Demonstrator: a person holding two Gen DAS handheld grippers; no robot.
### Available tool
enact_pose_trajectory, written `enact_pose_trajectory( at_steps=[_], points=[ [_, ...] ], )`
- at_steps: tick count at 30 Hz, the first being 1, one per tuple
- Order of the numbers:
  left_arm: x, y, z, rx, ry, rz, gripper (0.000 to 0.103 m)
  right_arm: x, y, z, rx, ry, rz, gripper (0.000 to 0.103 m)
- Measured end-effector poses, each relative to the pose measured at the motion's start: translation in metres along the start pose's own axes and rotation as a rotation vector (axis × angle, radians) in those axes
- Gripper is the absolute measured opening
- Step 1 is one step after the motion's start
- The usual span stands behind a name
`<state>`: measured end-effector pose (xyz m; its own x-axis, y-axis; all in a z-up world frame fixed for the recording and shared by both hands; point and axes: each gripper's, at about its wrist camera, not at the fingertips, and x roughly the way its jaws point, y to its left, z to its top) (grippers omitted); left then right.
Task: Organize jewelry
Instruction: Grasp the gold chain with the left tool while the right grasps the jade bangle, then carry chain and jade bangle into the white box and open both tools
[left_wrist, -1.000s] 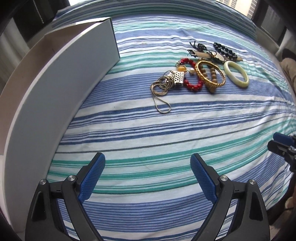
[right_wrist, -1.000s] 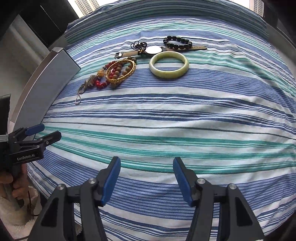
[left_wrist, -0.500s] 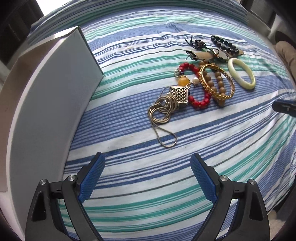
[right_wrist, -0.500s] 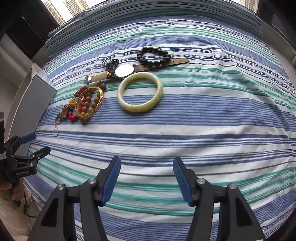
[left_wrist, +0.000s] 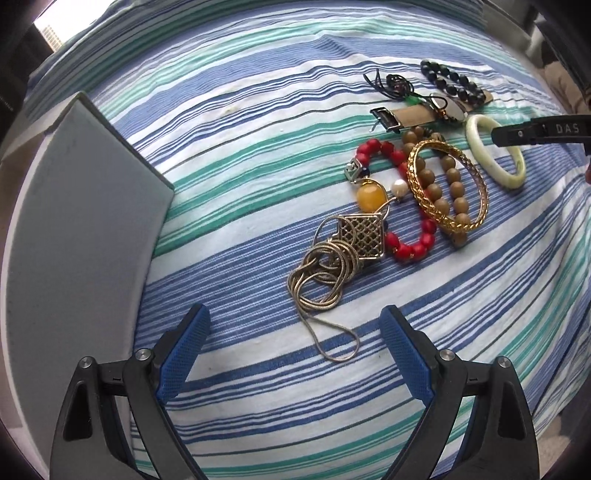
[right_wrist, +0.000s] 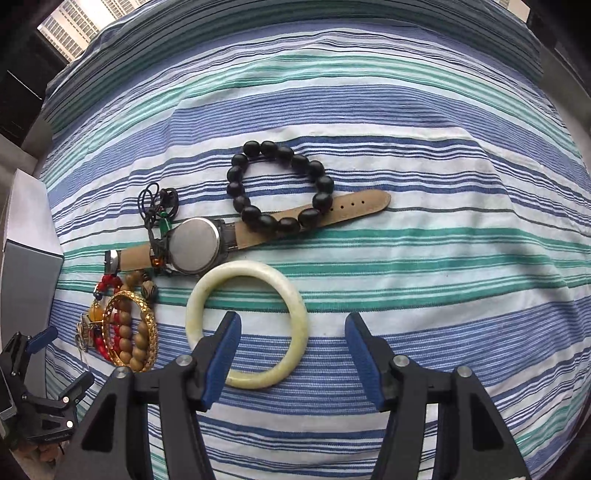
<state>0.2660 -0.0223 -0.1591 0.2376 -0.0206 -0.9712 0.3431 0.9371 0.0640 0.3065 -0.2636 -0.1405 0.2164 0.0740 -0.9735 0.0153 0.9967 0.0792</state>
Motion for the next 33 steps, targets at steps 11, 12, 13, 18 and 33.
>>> enact_pose_trajectory(
  at_steps=[11, 12, 13, 18, 33],
  points=[
    [-0.002, 0.005, 0.023, 0.025, -0.072, -0.078, 0.047, 0.005, 0.024, 0.002, -0.109, -0.046, -0.061, 0.021],
    [-0.005, 0.004, 0.023, 0.035, -0.077, -0.084, 0.029, 0.006, 0.025, 0.002, -0.12, -0.048, -0.072, 0.013],
    [-0.007, 0.004, 0.023, 0.036, -0.066, -0.085, 0.021, 0.005, 0.023, 0.0, -0.127, -0.049, -0.068, 0.012],
    [-0.027, 0.004, 0.009, -0.018, -0.084, -0.071, 0.019, -0.007, 0.009, -0.026, -0.114, -0.049, -0.02, 0.011],
    [-0.121, 0.011, -0.07, -0.161, -0.26, -0.048, 0.018, -0.067, -0.045, -0.105, -0.015, -0.096, 0.153, 0.011]
  ],
)
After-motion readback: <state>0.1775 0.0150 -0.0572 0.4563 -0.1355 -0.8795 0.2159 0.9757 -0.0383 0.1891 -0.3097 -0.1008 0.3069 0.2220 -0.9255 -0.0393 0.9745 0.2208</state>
